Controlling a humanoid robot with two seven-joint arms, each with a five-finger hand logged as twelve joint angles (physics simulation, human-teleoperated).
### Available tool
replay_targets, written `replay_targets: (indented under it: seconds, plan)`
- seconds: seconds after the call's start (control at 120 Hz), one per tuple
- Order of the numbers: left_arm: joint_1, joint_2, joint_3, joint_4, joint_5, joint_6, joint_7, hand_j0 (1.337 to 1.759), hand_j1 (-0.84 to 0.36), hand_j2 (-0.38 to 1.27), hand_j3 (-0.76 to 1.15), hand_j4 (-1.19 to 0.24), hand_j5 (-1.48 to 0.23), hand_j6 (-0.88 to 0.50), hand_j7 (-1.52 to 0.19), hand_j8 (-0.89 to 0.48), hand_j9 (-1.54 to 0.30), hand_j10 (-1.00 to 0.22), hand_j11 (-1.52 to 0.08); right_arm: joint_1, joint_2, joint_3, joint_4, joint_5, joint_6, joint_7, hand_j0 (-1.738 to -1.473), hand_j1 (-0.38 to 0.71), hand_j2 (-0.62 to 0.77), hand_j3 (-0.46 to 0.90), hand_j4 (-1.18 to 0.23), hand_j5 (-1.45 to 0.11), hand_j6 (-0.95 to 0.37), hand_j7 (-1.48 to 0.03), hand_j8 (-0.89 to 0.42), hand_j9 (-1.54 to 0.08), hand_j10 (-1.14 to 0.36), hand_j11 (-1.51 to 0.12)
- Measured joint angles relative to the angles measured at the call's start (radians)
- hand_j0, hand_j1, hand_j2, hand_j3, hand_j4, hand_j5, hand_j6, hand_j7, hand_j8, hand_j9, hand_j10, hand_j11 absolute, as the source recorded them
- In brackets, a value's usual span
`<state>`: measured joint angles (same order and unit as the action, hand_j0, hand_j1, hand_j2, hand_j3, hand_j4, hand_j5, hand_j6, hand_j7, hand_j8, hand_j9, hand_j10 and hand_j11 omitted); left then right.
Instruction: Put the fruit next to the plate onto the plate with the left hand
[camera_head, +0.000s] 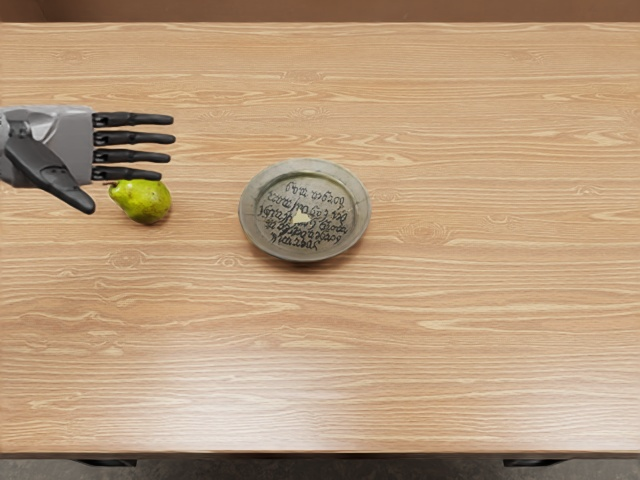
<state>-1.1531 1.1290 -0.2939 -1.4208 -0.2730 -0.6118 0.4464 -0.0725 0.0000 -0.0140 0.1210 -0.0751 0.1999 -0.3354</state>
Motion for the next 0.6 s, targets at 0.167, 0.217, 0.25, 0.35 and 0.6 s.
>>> replay_targets:
  seconds: [0.167,0.217,0.25,0.35,0.6]
  plan:
    - [0.0,0.0,0.0,-0.001,0.0,0.0,0.0,1.658,0.32,0.0,0.0,-0.02,-0.03,-0.02,-0.03,-0.02,-0.03,-0.02,-0.03,-0.003,0.0,0.0,0.004,0.0,0.0,-0.004,-1.658,-0.35,0.0,0.0,0.0,0.0,0.0,0.0,0.0,0.0,0.0,0.0]
    - [0.0,-0.002,0.0,-0.001,0.0,0.0,0.0,1.658,0.32,0.0,0.0,-0.02,-0.03,-0.02,-0.03,-0.02,-0.03,-0.02,-0.03,-0.003,0.0,0.0,0.003,0.0,0.0,-0.005,-1.658,-0.35,0.0,0.0,0.0,0.0,0.0,0.0,0.0,0.0,0.0,0.0]
    - [-0.005,-0.002,0.0,-0.001,0.0,0.0,0.0,1.658,0.32,0.0,0.0,-0.02,-0.03,-0.02,-0.03,-0.02,-0.03,-0.02,-0.03,-0.004,0.0,0.0,0.003,0.0,0.0,-0.005,-1.658,-0.35,0.0,0.0,0.0,0.0,0.0,0.0,0.0,0.0,0.0,0.0]
    - [-0.026,0.003,-0.002,-0.001,0.01,0.0,0.001,1.658,0.31,0.0,0.0,-0.03,-0.04,-0.03,-0.04,-0.03,-0.04,-0.03,-0.04,-0.004,0.0,0.0,0.002,0.0,0.0,-0.005,-1.658,-0.35,0.0,0.0,0.0,0.0,0.0,0.0,0.0,0.0,0.0,0.0]
    - [-0.094,-0.007,-0.016,-0.054,0.232,0.0,0.007,1.658,0.28,0.01,0.0,-0.06,-0.08,-0.06,-0.08,-0.06,-0.08,-0.06,-0.08,-0.004,0.0,0.0,0.002,0.0,-0.001,-0.005,-1.658,-0.35,0.0,0.0,0.0,0.0,0.0,0.0,0.0,0.0,0.0,0.0]
